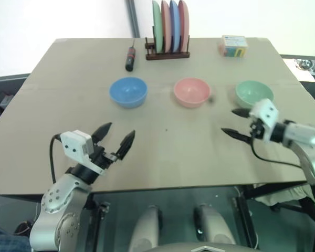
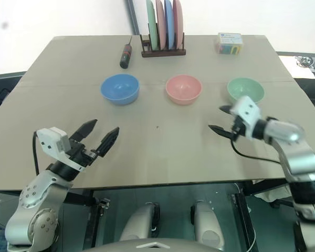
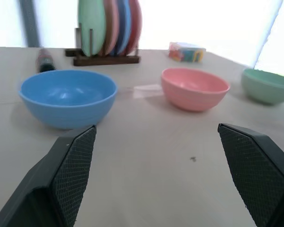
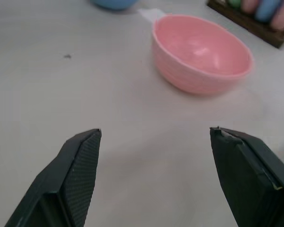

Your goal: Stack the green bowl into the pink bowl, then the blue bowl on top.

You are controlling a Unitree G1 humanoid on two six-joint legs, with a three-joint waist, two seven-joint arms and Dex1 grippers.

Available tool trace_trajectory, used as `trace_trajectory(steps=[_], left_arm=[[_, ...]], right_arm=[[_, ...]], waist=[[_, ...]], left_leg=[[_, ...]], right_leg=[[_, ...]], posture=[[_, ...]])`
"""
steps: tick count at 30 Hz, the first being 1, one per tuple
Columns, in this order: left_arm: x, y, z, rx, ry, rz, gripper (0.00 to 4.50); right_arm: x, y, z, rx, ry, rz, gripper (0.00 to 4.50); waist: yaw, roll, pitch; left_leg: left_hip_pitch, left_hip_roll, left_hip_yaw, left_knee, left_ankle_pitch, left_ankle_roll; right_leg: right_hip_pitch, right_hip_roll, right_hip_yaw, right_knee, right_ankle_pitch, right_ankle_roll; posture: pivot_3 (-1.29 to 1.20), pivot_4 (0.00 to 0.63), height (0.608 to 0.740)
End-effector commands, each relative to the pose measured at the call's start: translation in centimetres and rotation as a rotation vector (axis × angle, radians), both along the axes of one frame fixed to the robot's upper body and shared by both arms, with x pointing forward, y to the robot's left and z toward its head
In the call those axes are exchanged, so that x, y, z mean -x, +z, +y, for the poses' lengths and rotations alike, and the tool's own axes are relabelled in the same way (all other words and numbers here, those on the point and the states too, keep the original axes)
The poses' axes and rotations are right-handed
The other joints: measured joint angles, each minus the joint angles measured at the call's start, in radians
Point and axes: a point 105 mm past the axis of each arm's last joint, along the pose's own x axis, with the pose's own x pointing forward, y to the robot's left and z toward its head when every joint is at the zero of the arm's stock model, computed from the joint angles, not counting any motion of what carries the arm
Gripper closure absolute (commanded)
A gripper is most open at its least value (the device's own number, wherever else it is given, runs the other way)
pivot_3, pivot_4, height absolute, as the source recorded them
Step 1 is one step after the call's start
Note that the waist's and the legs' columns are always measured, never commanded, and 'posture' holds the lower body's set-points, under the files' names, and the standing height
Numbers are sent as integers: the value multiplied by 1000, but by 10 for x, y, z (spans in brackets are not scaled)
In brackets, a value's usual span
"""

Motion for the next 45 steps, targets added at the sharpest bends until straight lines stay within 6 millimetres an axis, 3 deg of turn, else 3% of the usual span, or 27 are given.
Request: trace_trajectory(steps=[1,7,17,20,22,24,25,26,28,33,38,45], left_arm=[[12,15,-10,26,-55,-67,139],[25,11,-16,41,-57,-67,139],[42,4,-19,58,22,-55,139],[46,4,-17,58,51,-54,139],[49,3,-15,52,68,-49,139],[51,2,-14,52,80,-48,139],[51,2,-14,51,82,-49,139],[51,2,-14,51,84,-49,139],[51,2,-14,49,84,-50,139],[47,3,-13,48,65,-59,139],[43,3,-13,35,33,-57,139],[37,2,-11,46,-2,-53,139]], right_arm=[[-23,2,14,98,26,-46,671],[-65,3,41,234,50,-81,671],[-95,-27,79,484,63,-64,671],[-96,-27,89,498,72,-83,1425],[-95,-26,96,494,90,-86,2187],[-94,-27,99,498,101,-89,2659],[-94,-27,100,498,106,-90,3388],[-93,-27,101,499,109,-90,3535],[-93,-28,101,498,114,-89,4372],[-92,-25,96,500,132,-104,4442],[-80,-18,96,485,256,-108,4442],[-16,-21,84,491,501,-44,4442]], waist=[[5,0,0],[0,0,0],[-6,0,0],[-6,0,0],[-6,0,0],[-6,1,0],[-6,1,0],[-6,1,0],[-6,1,0],[-6,1,0],[-4,1,0],[0,2,1]], left_leg=[[0,0,0,0,0,0],[-1,-1,0,0,0,0],[0,0,1,-2,0,0],[1,0,1,-3,0,0],[1,0,1,-3,0,0],[1,0,1,-3,0,0],[1,0,1,-3,0,0],[0,0,1,-3,0,0],[0,0,1,-3,0,0],[0,0,1,-3,0,0],[-1,0,1,-4,0,0],[-1,0,-1,-5,0,0]], right_leg=[[0,0,0,0,0,0],[0,0,0,-1,0,-1],[-1,0,1,-1,0,-1],[-1,0,1,0,0,-1],[-1,0,1,0,0,-1],[-1,0,1,0,0,-1],[-2,0,1,0,0,-1],[-2,0,1,0,0,-1],[-2,0,1,0,0,-1],[-2,0,1,0,0,-1],[-3,0,1,-1,0,-1],[-2,0,-1,-1,1,0]], posture=[[0,150,740],[0,150,740],[0,150,740],[0,150,740],[0,150,740],[0,150,740],[0,150,740],[0,150,740],[0,150,740],[0,150,740],[0,150,740],[0,150,740]])
